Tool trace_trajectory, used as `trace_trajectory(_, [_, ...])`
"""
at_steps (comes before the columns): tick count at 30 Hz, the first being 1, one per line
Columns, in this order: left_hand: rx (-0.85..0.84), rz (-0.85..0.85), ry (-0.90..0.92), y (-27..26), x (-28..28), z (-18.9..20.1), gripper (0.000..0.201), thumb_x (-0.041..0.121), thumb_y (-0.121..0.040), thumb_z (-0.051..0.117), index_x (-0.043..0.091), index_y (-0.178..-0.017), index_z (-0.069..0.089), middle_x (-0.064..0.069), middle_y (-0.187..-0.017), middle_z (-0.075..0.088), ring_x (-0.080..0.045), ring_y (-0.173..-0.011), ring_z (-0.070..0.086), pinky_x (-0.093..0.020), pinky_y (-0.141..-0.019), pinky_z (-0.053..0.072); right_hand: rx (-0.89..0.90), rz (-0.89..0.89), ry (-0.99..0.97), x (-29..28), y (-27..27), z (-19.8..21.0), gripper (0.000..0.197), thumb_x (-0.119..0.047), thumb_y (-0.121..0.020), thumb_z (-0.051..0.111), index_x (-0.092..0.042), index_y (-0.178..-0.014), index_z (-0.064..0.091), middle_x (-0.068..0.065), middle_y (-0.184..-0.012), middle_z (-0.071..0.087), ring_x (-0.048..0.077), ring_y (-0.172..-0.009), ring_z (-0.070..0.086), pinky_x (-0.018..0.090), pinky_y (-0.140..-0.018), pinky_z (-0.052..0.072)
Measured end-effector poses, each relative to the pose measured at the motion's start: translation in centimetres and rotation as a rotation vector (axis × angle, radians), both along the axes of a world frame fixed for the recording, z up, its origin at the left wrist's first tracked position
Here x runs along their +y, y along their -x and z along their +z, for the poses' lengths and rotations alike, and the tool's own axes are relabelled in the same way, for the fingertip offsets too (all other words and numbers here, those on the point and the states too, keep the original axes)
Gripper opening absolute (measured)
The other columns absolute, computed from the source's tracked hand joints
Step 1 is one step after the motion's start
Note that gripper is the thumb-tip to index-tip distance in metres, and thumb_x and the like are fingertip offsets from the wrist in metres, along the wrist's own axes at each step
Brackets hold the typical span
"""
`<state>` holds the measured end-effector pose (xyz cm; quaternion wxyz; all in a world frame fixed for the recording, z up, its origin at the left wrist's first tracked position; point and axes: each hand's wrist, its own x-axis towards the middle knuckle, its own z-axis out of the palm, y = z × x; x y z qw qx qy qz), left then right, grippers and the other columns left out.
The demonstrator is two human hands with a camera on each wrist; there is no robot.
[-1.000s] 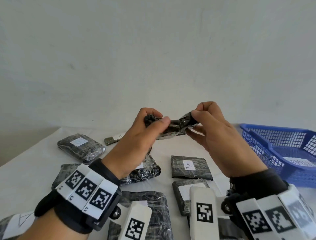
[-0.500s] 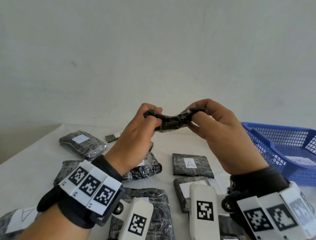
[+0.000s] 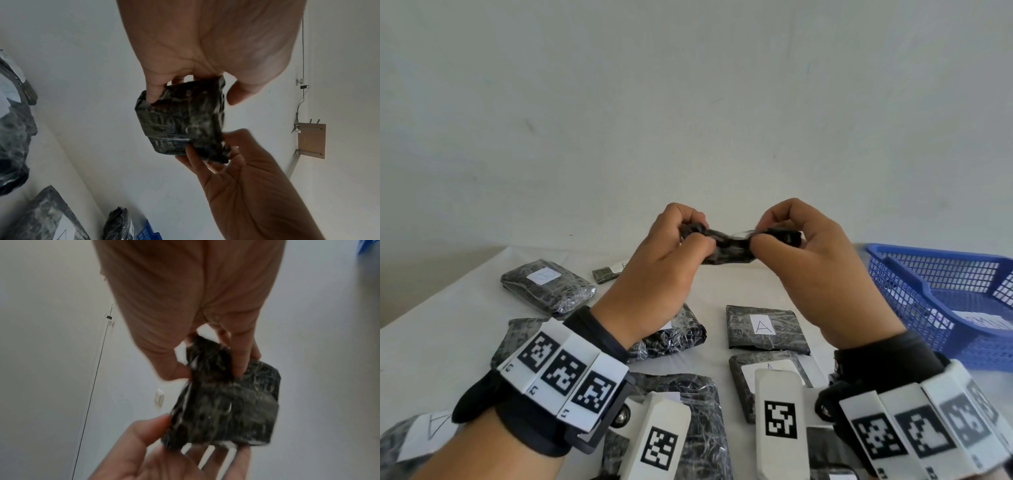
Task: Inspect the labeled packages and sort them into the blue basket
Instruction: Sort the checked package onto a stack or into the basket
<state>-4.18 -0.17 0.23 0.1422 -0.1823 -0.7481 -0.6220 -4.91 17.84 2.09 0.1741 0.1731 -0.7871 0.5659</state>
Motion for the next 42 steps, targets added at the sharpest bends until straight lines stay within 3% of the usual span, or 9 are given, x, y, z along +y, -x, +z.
trace_trajectory(4, [0.023, 0.08, 0.082, 0.1, -0.2, -0.4, 0.013, 0.01, -0.103, 0.042, 0.018, -0.105, 0.051, -0.021, -0.131, 0.058, -0.002, -0.043, 0.037, -0.014, -0.045, 0.033, 0.003, -0.012, -0.003, -0.3, 0.3, -0.4, 0.003, -0.016, -0.086, 0.07, -0.019, -0.086, 0.07, -0.006, -0.071, 0.055, 0.001, -0.043, 0.043, 0.009, -0.044, 0.03])
trace_trajectory(9, [0.043, 0.082, 0.071, 0.2, -0.1, 0.0, 0.008, 0.026, -0.094, 0.051, 0.025, -0.102, 0.051, -0.003, -0.131, 0.057, -0.024, -0.066, 0.057, -0.014, -0.054, 0.041, 0.051, -0.051, -0.014, -0.5, 0.4, -0.3, 0.003, -0.025, -0.084, 0.075, -0.024, -0.087, 0.075, 0.009, -0.097, 0.065, 0.0, -0.056, 0.052, 0.008, -0.053, 0.037])
trace_trajectory(11, [0.046, 0.112, 0.078, 0.2, 0.0, -0.1, 0.016, 0.031, -0.084, 0.049, 0.027, -0.1, 0.052, 0.003, -0.13, 0.057, -0.025, -0.084, 0.058, -0.012, -0.062, 0.044, 0.055, -0.053, 0.022, -0.8, 0.5, -0.2, 0.017, -0.036, -0.077, 0.073, -0.023, -0.088, 0.077, 0.016, -0.103, 0.071, 0.013, -0.072, 0.064, 0.027, -0.068, 0.054])
trace_trajectory(15, [0.061, 0.136, 0.044, 0.3, 0.1, -0.2, 0.009, 0.019, -0.095, 0.056, 0.027, -0.099, 0.053, -0.008, -0.108, 0.06, -0.01, -0.051, 0.048, -0.016, -0.052, 0.045, 0.032, -0.059, 0.147, -0.9, 0.5, -0.1, 0.027, -0.036, -0.091, 0.068, -0.012, -0.082, 0.078, 0.029, -0.093, 0.071, 0.052, -0.087, 0.064, 0.074, -0.09, 0.05])
trace_trajectory(19, [-0.051, 0.05, -0.096, 0.2, 0.2, -0.1, 0.022, 0.036, -0.077, 0.061, 0.032, -0.098, 0.06, -0.026, -0.099, 0.063, -0.028, -0.082, 0.059, -0.059, -0.085, 0.057, -0.065, -0.109, 0.118, -0.3, 1.2, -0.8, 0.007, -0.013, -0.092, 0.073, -0.019, -0.09, 0.075, 0.008, -0.096, 0.077, 0.039, -0.089, 0.074, 0.066, -0.089, 0.058])
trace_trajectory(22, [-0.128, 0.086, -0.235, 0.7, 0.0, -0.1, 0.05, 0.048, -0.067, 0.073, 0.035, -0.113, 0.06, -0.006, -0.117, 0.067, -0.022, -0.102, 0.062, -0.058, -0.088, 0.055, -0.14, -0.086, 0.149, -0.1, 1.4, -1.1, 0.029, -0.017, -0.075, 0.078, -0.023, -0.101, 0.068, 0.012, -0.108, 0.074, 0.036, -0.099, 0.075, 0.056, -0.094, 0.06])
trace_trajectory(29, [-0.01, 0.137, -0.046, 1.3, -1.2, -0.5, 0.041, -0.004, -0.095, 0.063, 0.033, -0.11, 0.07, 0.011, -0.102, 0.08, -0.008, -0.096, 0.075, -0.036, -0.089, 0.058, -0.209, -0.091, -0.073, 0.6, 0.6, -0.5, 0.072, -0.01, -0.088, 0.08, -0.029, -0.143, 0.038, 0.001, -0.1, 0.069, 0.018, -0.089, 0.072, 0.038, -0.082, 0.059])
trace_trajectory(35, [-0.023, 0.013, -0.074, 1.0, -0.8, -0.2, 0.038, 0.009, -0.088, 0.077, 0.028, -0.12, 0.071, 0.0, -0.103, 0.079, -0.018, -0.097, 0.076, -0.041, -0.088, 0.062, -0.149, -0.117, -0.018, 2.1, 0.5, -0.2, 0.012, -0.011, -0.088, 0.081, -0.01, -0.097, 0.073, 0.004, -0.086, 0.08, 0.021, -0.081, 0.077, 0.038, -0.08, 0.063])
trace_trajectory(42, [-0.074, 0.04, -0.157, 0.6, 0.0, -0.5, 0.021, 0.018, -0.079, 0.086, 0.018, -0.097, 0.075, -0.007, -0.093, 0.079, -0.028, -0.091, 0.076, -0.047, -0.091, 0.059, -0.309, -0.014, -0.084, 3.2, -0.6, 0.4, 0.024, -0.021, -0.09, 0.081, -0.003, -0.103, 0.071, 0.013, -0.094, 0.08, 0.033, -0.086, 0.078, 0.046, -0.083, 0.065])
